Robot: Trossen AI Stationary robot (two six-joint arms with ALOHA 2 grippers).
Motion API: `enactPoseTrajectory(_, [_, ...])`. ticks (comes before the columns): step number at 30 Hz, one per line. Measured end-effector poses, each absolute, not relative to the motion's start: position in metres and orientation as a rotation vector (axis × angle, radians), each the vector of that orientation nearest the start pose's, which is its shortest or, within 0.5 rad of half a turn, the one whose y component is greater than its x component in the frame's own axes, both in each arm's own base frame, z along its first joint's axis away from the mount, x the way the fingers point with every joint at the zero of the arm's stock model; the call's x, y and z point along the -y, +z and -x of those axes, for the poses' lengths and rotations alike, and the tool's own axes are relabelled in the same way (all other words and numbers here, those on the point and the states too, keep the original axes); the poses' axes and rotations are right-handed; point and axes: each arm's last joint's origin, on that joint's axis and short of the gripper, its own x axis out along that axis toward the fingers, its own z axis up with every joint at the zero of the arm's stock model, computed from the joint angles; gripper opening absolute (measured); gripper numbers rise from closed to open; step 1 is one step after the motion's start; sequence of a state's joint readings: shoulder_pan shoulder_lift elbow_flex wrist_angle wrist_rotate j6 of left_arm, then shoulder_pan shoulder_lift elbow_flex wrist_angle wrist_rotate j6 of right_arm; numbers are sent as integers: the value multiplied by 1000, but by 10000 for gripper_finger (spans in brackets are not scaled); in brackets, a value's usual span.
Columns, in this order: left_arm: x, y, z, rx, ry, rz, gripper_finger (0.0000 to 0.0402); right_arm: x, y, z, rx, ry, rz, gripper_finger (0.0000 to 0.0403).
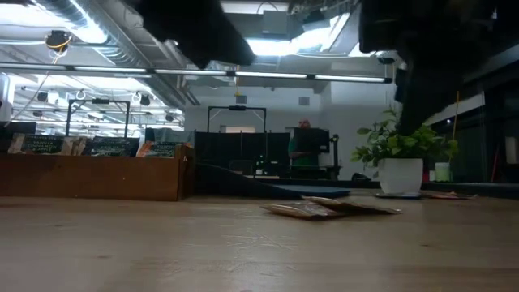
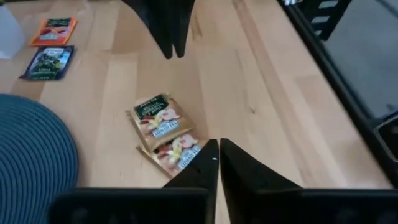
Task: Pick & Place Tea
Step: Put the brown tea bag into the left section of the wooden organizer
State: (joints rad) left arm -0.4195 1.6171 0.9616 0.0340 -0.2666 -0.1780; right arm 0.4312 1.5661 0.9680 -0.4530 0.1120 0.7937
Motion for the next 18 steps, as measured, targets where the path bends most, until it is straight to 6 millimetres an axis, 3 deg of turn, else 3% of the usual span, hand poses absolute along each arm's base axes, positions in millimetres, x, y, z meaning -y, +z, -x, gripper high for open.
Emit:
enactPoseTrajectory(11, [128, 193, -351, -664, -68, -102, 3, -115, 164, -258, -1092, -342, -593, 147])
enactPoseTrajectory(18, [119, 168, -372, -727, -79, -81, 3, -111, 143, -253, -1016, -314, -699, 167])
